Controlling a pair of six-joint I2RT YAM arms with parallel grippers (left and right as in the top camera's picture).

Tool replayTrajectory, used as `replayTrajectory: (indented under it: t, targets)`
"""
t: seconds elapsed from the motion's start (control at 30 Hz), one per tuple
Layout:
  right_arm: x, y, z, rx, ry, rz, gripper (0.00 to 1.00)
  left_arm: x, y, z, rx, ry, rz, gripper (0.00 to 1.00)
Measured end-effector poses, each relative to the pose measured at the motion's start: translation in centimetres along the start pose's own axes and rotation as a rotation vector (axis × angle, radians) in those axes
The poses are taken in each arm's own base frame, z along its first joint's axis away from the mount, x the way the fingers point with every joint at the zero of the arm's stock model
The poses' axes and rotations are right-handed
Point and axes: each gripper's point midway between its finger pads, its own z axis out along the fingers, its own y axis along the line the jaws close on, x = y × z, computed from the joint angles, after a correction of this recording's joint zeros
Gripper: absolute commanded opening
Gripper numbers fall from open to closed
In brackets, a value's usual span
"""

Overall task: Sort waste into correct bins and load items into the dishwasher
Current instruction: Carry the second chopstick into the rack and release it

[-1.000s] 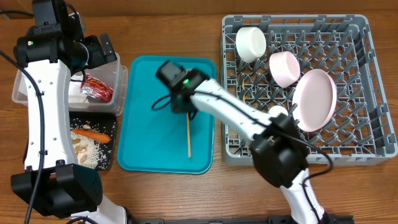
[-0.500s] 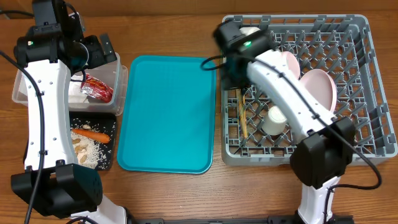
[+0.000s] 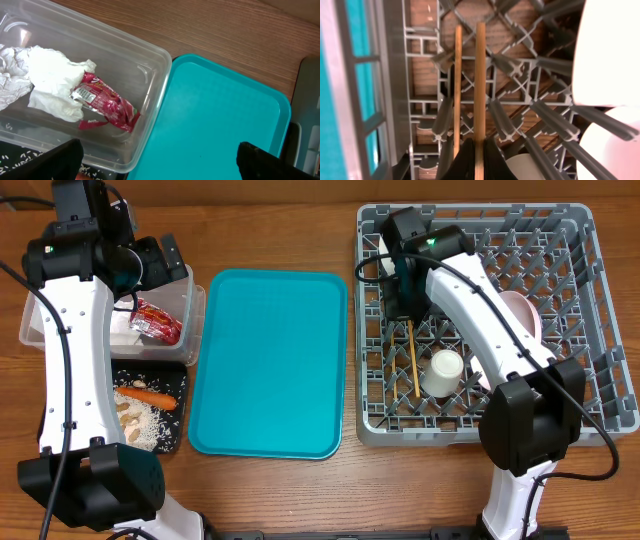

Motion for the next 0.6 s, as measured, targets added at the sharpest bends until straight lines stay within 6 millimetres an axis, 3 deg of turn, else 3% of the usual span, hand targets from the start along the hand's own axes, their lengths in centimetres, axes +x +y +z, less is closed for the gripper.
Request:
replayTrajectory:
  t: [0.17,0.37,0.6]
  targets:
    - [0.15,0.13,0.85,-0.003,0.001,0.0,0.06,0.01,0.0,0.01,0.0,0.0,0.0,1.0]
    - [0.0,0.22,0.97,-0.006,-0.006,0.002,0.3,0.0,0.0,0.0,0.0,0.0,0.0,1.0]
    - [0.51,0.11,0.89,-0.004,0.016,-0.008,0.33,0.01,0.0,0.01,0.0,0.0,0.0,1.0]
